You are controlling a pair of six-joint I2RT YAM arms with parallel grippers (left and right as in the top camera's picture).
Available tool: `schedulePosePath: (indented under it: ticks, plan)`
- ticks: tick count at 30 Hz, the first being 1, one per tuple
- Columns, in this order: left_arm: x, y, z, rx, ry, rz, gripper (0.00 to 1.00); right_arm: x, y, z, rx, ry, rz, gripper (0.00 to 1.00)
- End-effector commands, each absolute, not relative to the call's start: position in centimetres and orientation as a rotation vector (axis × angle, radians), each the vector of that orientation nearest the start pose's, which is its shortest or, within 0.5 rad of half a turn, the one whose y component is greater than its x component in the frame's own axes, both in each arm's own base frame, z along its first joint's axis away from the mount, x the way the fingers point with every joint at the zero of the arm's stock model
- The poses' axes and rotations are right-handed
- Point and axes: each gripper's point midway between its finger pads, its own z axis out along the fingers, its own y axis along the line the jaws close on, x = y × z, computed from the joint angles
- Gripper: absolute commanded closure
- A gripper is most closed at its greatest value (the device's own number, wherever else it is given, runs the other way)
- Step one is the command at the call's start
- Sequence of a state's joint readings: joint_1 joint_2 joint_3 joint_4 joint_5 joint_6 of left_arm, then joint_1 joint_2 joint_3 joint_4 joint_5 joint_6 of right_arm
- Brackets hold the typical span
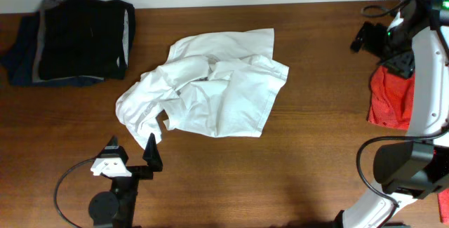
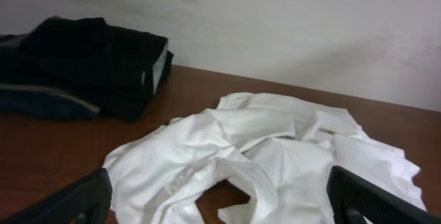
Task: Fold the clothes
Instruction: 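Grasp the T-shirt's left edge with the left gripper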
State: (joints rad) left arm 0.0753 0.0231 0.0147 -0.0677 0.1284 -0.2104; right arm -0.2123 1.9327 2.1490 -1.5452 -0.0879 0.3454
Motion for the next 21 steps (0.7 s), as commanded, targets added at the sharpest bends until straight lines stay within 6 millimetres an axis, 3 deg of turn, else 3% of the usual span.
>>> schedulePosePath:
  ticks: [1, 3, 5, 8, 11, 13, 16, 17, 18, 19, 21]
  plan:
    - [24.4, -2.4, 16.0, -0.042, 1.644, -0.313, 0.01, 37.6, 0.0, 23.1, 0.453, 2.955, 0.4, 0.01]
    - [23.8, -4.8, 16.8, 0.075, 1.62, -0.422, 0.01, 36.5, 3.6, 21.7, 0.309, 3.046, 0.394, 0.01]
    - [23.2, -5.9, 19.2, 0.142, 1.567, -0.463, 0.01, 36.0, 7.0, 19.9, 0.248, 3.097, 0.392, 0.01]
    - [22.7, -5.9, 22.6, 0.194, 1.602, -0.407, 0.01, 36.2, 8.2, 19.2, 0.367, 3.074, 0.205, 0.01]
    - [24.2, -4.6, 24.9, 0.252, 1.92, -0.274, 0.01, 34.9, 9.3, 19.2, 0.336, 3.071, -0.027, 0.01]
    - [26.1, -4.0, 24.9, 0.227, 2.169, -0.294, 0.01, 35.0, 9.9, 19.2, 0.32, 3.054, -0.047, 0.01]
    - [28.9, -4.4, 21.4, 0.196, 2.413, -0.418, 0.01, 35.1, 9.7, 19.0, 0.244, 3.061, -0.063, 0.01]
    - [29.7, -4.3, 18.4, 0.161, 2.525, -0.449, 0.01, 34.8, 9.6, 18.5, 0.195, 3.083, -0.076, 0.01]
    - [30.2, -3.7, 17.1, 0.073, 2.577, -0.439, 0.01, 34.6, 9.5, 18.2, 0.191, 3.093, -0.083, 0.01]
    - [30.8, -2.0, 15.3, -0.088, 2.642, -0.356, 0.01, 34.4, 9.5, 17.3, 0.191, 3.11, -0.093, 0.01]
    - [31.5, 3.6, 11.5, -0.462, 2.72, -0.088, 0.01, 33.5, 9.2, 14.8, 0.192, 3.161, -0.126, 0.01]
